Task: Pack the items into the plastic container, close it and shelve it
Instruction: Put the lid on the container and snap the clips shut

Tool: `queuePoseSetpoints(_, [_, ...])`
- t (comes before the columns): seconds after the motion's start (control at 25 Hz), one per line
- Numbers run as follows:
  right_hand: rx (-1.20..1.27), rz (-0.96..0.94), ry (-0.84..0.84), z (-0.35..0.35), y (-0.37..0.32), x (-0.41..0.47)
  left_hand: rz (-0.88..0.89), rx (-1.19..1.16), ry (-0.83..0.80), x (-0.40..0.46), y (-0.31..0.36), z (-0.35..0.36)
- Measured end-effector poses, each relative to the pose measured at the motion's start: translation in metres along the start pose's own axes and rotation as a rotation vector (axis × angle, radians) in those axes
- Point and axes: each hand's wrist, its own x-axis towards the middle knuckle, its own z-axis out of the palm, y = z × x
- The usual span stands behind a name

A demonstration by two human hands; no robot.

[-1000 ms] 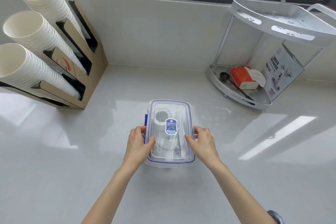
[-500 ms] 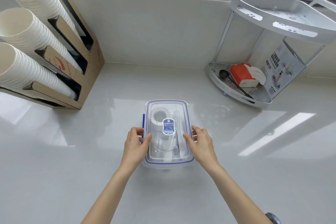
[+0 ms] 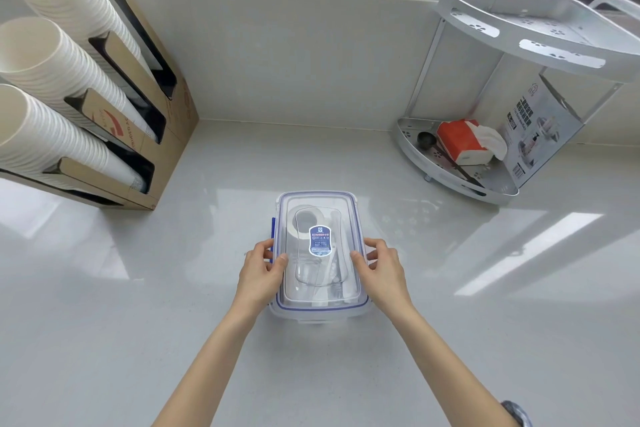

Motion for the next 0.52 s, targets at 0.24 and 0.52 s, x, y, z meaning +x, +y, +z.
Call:
queuePoseSetpoints(0.24, [0.242,0.29,-0.179,-0.0037,0.0064,0.0015,-0.014,-0.062,-0.011,-0.0023,0.0009,0.0012])
queuePoseSetpoints(0.52, [0.062,0.032,0.018,0.0,-0.0026,-0.0041,-0.017,-0.058,-0.005,-0.0023,0.0,0.0017])
